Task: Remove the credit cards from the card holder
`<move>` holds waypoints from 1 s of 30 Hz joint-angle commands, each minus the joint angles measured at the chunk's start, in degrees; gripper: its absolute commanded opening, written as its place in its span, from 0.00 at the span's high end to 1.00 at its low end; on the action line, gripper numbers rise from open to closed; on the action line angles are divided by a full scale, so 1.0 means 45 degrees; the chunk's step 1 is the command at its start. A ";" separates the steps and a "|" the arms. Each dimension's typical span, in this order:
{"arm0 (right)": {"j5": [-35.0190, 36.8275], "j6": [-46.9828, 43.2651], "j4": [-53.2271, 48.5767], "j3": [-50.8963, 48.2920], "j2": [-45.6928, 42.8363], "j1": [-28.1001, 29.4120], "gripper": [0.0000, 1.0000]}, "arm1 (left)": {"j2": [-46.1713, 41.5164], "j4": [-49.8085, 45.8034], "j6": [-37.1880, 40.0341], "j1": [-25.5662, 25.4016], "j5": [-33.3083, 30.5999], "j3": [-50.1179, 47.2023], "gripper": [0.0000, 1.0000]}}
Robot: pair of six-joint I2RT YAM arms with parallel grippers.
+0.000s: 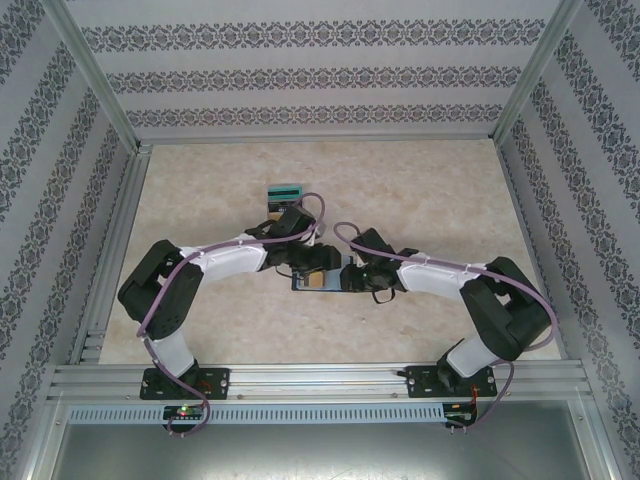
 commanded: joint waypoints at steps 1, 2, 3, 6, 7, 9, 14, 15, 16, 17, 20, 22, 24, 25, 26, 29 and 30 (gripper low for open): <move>0.0154 0.0484 0.0356 -0.0556 -0.0863 -0.0528 0.61 | 0.0546 0.0488 0.0282 -0.0330 0.0633 0.0529 0.46; 0.0125 0.0510 0.0326 -0.0618 -0.1043 -0.0620 0.61 | 0.0630 0.0483 0.0297 -0.0340 0.0679 0.0585 0.46; 0.0097 0.0515 0.0327 -0.0676 -0.1222 -0.0704 0.61 | 0.0674 0.0451 0.0274 -0.0358 0.0674 0.0628 0.46; 0.0076 0.0515 0.0162 -0.0700 -0.1487 -0.0832 0.61 | 0.0510 0.0352 0.0270 -0.0341 0.0240 0.0515 0.46; 0.0040 0.0515 0.0156 -0.0717 -0.1546 -0.0831 0.61 | 0.0385 0.0276 0.0253 -0.0307 0.0034 0.0459 0.46; -0.0057 0.0524 0.0192 -0.0722 -0.1636 -0.0830 0.64 | 0.0123 0.0172 0.0213 -0.0246 -0.0396 0.0235 0.47; -0.0470 0.0405 0.0210 -0.0303 -0.1450 -0.0678 0.72 | -0.0388 -0.0016 -0.0135 0.0133 -0.1261 -0.0497 0.55; -0.0483 0.0345 0.0172 -0.0138 -0.1345 -0.0587 0.74 | -0.0434 -0.0087 -0.0210 0.0217 -0.1411 -0.0614 0.58; -0.0509 0.0294 0.0148 0.0001 -0.1224 -0.0508 0.75 | -0.0421 -0.0160 -0.0273 0.0292 -0.1482 -0.0683 0.60; -0.0544 0.0254 0.0132 0.0118 -0.1118 -0.0434 0.78 | -0.0398 -0.0177 -0.0312 0.0349 -0.1474 -0.0755 0.61; -0.0605 0.0132 0.0034 0.0514 -0.0708 -0.0212 0.83 | -0.0198 -0.0144 -0.0422 0.0420 -0.1450 -0.0835 0.64; -0.0627 0.0086 0.0039 0.0725 -0.0486 -0.0077 0.86 | -0.0049 -0.0312 -0.0508 0.0459 -0.1619 -0.0837 0.66; -0.0699 0.0029 -0.0005 0.0892 -0.0256 -0.0004 0.87 | 0.0117 -0.0543 -0.0603 0.0511 -0.1756 -0.0869 0.66; -0.0705 -0.0003 -0.0054 0.0989 -0.0119 0.0005 0.88 | 0.0202 -0.0720 -0.0593 0.0556 -0.1833 -0.0873 0.66; -0.0716 -0.0012 -0.0075 0.1043 0.0001 0.0014 0.88 | 0.0256 -0.0779 -0.0560 0.0577 -0.1835 -0.0895 0.66; -0.0705 -0.0081 -0.0172 0.1163 0.0369 0.0044 0.89 | 0.0287 -0.1052 -0.0512 0.0594 -0.2006 -0.0954 0.66; -0.0691 -0.0108 -0.0190 0.1187 0.0507 0.0045 0.90 | 0.0306 -0.1161 -0.0491 0.0587 -0.2081 -0.0940 0.66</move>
